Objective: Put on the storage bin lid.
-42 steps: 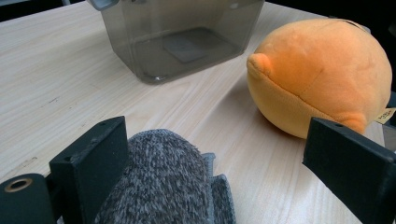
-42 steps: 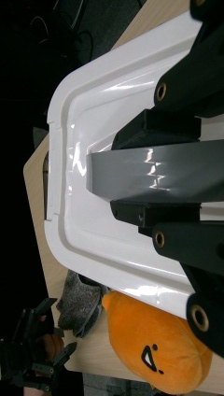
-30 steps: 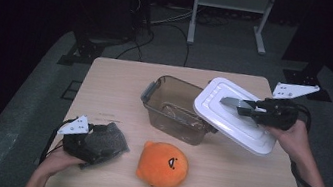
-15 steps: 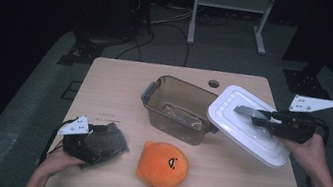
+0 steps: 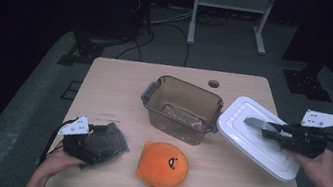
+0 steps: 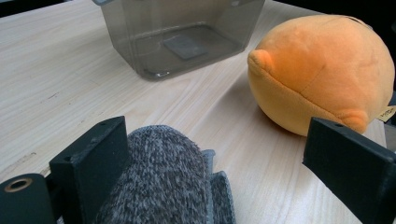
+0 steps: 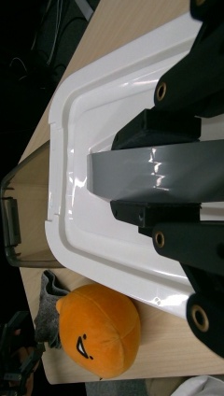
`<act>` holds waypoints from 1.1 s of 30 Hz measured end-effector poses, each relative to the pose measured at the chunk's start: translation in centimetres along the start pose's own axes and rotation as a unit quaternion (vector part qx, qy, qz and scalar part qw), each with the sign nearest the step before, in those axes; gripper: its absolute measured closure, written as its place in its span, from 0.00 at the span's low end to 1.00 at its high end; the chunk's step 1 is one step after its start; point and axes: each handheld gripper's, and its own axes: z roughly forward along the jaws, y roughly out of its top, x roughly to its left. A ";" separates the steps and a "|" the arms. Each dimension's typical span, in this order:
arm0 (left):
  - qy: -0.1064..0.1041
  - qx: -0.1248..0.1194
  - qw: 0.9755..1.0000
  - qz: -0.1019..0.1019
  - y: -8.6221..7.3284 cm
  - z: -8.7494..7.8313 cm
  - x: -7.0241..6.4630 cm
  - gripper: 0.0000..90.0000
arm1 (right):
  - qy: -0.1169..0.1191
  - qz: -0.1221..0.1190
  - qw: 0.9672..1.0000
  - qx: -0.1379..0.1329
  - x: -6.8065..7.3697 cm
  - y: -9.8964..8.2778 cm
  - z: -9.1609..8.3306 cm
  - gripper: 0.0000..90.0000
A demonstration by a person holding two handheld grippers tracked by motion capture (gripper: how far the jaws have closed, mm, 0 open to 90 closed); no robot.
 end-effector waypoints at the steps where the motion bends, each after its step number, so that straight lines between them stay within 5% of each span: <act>1: 0.000 0.000 1.000 0.000 0.0 0.0 0.0 0.07 | 0.000 0.002 1.000 0.000 0.0 -0.3 -0.1 0.73; 19: 0.001 -0.001 1.000 -0.002 0.0 -0.1 0.0 0.07 | -0.002 0.036 0.999 0.013 -0.8 -5.0 0.2 0.73; 33: 0.001 -0.004 1.000 -0.003 0.1 -0.1 0.0 0.07 | 0.010 0.056 0.998 0.028 -1.0 -8.0 2.7 0.73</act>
